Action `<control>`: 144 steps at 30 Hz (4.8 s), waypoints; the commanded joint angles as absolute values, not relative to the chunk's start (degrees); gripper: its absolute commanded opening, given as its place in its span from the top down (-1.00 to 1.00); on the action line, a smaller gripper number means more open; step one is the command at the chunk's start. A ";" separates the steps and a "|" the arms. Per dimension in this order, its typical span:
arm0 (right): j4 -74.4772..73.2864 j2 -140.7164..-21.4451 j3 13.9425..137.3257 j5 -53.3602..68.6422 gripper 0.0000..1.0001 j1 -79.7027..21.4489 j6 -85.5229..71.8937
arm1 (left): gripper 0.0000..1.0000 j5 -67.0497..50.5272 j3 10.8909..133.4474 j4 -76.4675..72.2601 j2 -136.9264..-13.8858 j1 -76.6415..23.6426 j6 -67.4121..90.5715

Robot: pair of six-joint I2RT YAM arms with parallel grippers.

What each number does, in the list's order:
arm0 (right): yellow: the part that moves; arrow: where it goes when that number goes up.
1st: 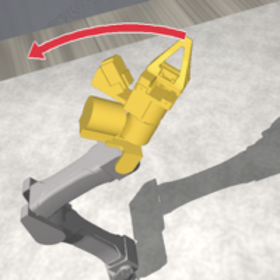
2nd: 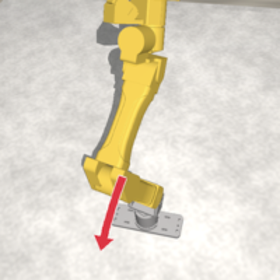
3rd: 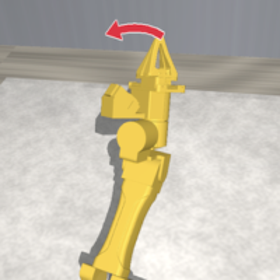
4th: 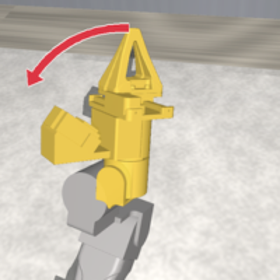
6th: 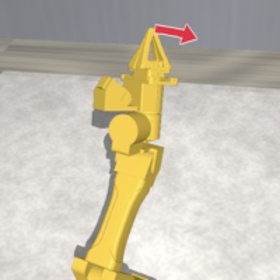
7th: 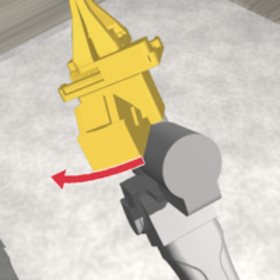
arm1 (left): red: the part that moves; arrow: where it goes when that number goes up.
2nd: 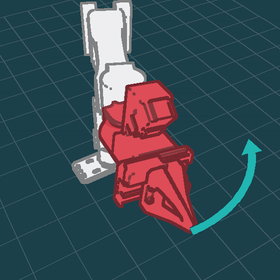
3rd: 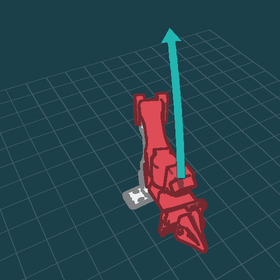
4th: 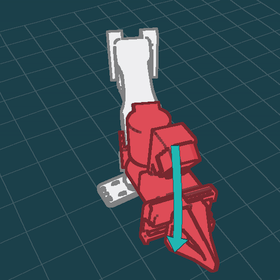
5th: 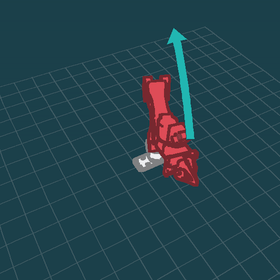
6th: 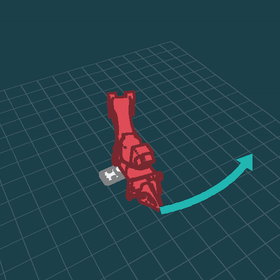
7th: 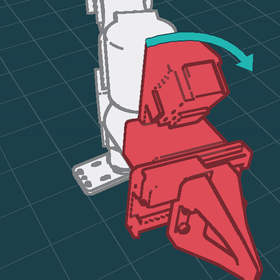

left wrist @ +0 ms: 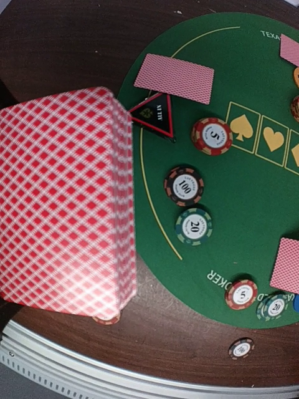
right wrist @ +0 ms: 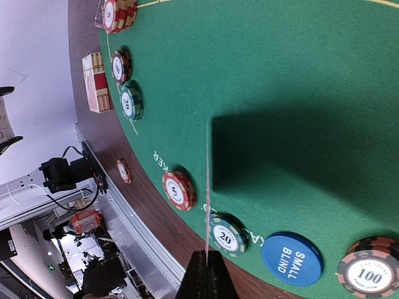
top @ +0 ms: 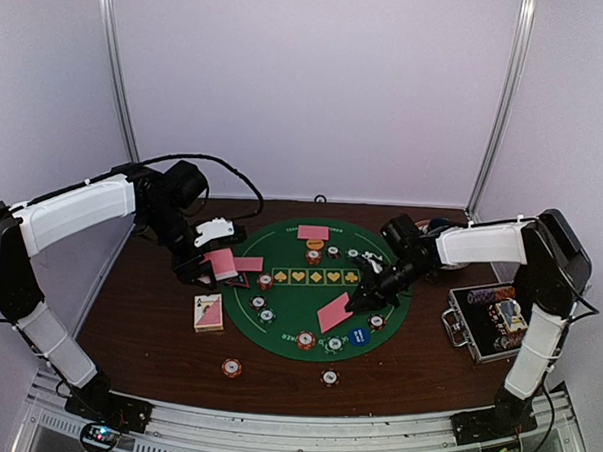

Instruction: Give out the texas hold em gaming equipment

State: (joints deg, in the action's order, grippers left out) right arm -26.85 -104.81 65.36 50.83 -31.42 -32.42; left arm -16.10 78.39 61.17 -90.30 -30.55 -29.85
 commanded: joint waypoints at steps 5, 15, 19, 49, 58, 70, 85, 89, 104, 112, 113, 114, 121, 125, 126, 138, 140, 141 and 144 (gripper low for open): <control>-32.19 -104.47 67.50 44.91 1.00 -30.33 -26.86 | 1.00 -17.71 80.23 61.10 -88.58 -30.67 -30.41; -39.16 -107.29 74.06 40.13 0.30 -30.06 -21.85 | 1.00 -17.92 80.60 61.84 -88.57 -30.67 -30.59; -42.14 -107.03 76.11 37.65 0.03 -30.06 -20.29 | 1.00 -18.00 80.66 61.97 -88.58 -30.67 -30.65; 7.79 -113.32 85.54 50.97 -0.56 -46.93 -58.68 | 1.00 -19.68 82.53 61.10 -89.98 -30.67 -27.89; 12.20 -118.35 90.02 52.76 -0.56 -48.92 -61.84 | 1.00 -20.12 82.77 60.39 -90.00 -30.67 -27.40; 13.45 -123.47 94.89 54.72 -0.55 -50.35 -63.68 | 1.00 -20.43 83.37 60.43 -90.26 -30.75 -27.16; 15.51 -130.68 102.43 56.58 -0.53 -51.15 -67.41 | 1.00 -20.52 83.01 60.41 -90.22 -31.11 -27.32; 15.79 -131.89 103.52 57.14 -0.50 -51.15 -68.06 | 1.00 -20.38 82.78 60.40 -90.01 -31.11 -27.42; 14.45 -127.06 94.55 57.34 -0.24 -49.01 -64.62 | 1.00 -19.33 81.78 60.41 -88.51 -31.11 -28.21; 11.08 -124.75 94.06 57.82 -0.13 -48.61 -62.17 | 1.00 -18.98 81.65 60.43 -88.30 -31.11 -28.38; 10.67 -124.41 93.98 57.84 -0.10 -48.53 -61.90 | 1.00 -18.88 81.65 60.46 -88.17 -31.11 -28.39; 10.45 -124.00 93.82 57.90 -0.08 -48.45 -61.72 | 1.00 -18.73 81.53 60.41 -88.16 -31.11 -28.45; 7.23 -121.47 93.09 58.10 0.08 -48.14 -59.65 | 1.00 -18.42 80.86 60.46 -88.11 -31.11 -28.67; 6.67 -120.41 92.02 57.88 -0.04 -48.07 -59.00 | 1.00 -18.57 81.03 60.45 -88.12 -31.11 -28.61; 6.80 -120.23 91.99 57.70 -0.09 -48.21 -58.93 | 1.00 -18.68 81.08 60.42 -88.11 -31.11 -28.65; 14.65 -125.72 96.61 59.21 -0.30 -50.34 -65.04 | 1.00 -19.28 82.25 60.44 -88.80 -31.11 -28.39; 15.60 -126.94 97.67 59.67 -0.31 -50.49 -65.90 | 1.00 -19.40 82.27 60.42 -88.89 -31.11 -28.39; 15.66 -127.40 98.17 59.79 -0.31 -50.53 -66.16 | 1.00 -19.34 82.27 60.42 -88.93 -31.11 -28.31; 15.34 -128.62 99.58 60.23 -0.30 -50.58 -66.51 | 1.00 -19.34 82.55 60.55 -89.12 -31.11 -28.30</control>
